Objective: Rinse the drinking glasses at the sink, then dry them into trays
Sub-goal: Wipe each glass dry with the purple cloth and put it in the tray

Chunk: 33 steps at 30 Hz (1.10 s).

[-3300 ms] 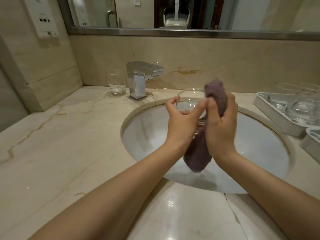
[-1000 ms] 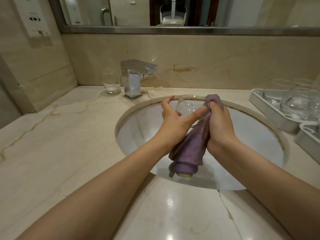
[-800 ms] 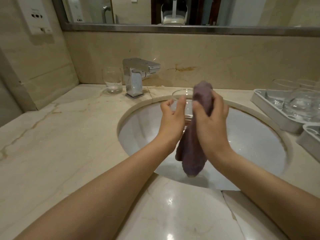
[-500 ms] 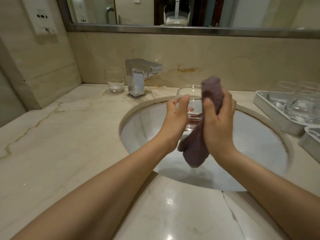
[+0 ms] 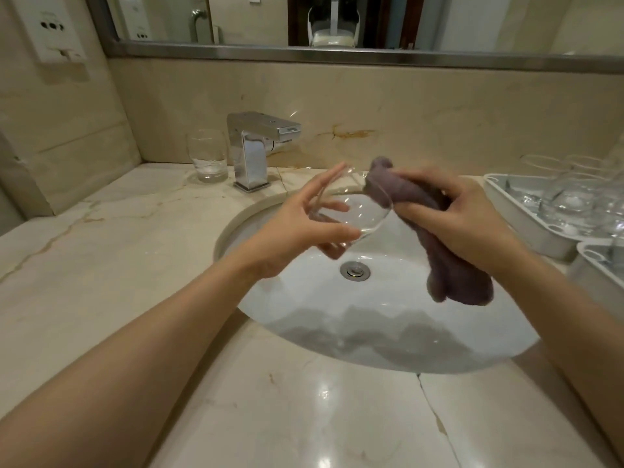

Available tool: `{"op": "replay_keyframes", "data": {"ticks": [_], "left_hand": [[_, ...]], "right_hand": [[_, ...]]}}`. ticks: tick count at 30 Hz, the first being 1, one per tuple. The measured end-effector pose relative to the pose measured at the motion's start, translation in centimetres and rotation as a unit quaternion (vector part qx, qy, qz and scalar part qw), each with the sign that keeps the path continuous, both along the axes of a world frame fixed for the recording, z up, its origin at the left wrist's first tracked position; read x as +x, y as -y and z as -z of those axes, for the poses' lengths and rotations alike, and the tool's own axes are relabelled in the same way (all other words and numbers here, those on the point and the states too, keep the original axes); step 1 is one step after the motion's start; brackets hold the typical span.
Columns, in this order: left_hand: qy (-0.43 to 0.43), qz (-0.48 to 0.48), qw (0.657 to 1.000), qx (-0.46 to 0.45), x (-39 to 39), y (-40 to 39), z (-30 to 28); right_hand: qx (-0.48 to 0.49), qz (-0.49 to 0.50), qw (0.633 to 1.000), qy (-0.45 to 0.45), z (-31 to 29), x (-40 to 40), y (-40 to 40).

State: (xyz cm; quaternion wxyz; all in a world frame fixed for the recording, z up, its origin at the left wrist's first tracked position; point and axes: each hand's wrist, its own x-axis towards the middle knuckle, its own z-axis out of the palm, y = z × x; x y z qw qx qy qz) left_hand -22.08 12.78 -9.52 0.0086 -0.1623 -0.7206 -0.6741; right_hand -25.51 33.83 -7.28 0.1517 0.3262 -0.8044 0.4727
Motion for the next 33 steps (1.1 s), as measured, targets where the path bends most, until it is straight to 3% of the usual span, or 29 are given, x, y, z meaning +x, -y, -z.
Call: {"op": "replay_keyframes", "data": {"ticks": [5, 12, 17, 20, 22, 24, 28, 31, 33], "left_hand": [[0.061, 0.01, 0.997, -0.055, 0.4, 1.9, 0.8], [0.061, 0.071, 0.992, -0.081, 0.8, 2.6, 0.2], [0.071, 0.084, 0.993, -0.033, 0.7, 2.6, 0.3], [0.055, 0.052, 0.997, -0.031, 0.6, 3.0, 0.3], [0.04, 0.034, 0.998, -0.042, 0.7, 3.1, 0.1], [0.025, 0.039, 0.996, -0.083, 0.9, 2.8, 0.0], [-0.008, 0.038, 0.975, -0.219, 1.4, 1.8, 0.8], [-0.081, -0.002, 0.945, -0.316, 1.5, 1.7, 1.2], [-0.095, -0.001, 0.947, -0.307, 1.3, 1.8, 1.1]], "right_hand": [[0.133, -0.094, 0.982, 0.098, -0.5, 0.7, 0.2], [0.11, -0.24, 0.943, 0.204, -1.3, 0.9, 0.2], [-0.034, -0.211, 0.957, 0.198, -0.5, 0.6, 0.3], [0.021, -0.172, 0.974, 0.145, 0.0, 0.7, 0.6], [0.026, -0.181, 0.968, 0.172, 0.4, 0.9, 1.0], [0.02, -0.206, 0.952, 0.223, 0.9, 1.3, 1.3], [0.117, -0.231, 0.928, 0.268, 2.5, 1.8, 2.2], [0.085, -0.206, 0.932, 0.287, 3.4, 1.5, 2.7], [0.085, -0.191, 0.943, 0.261, 3.6, 1.1, 2.7]]}}
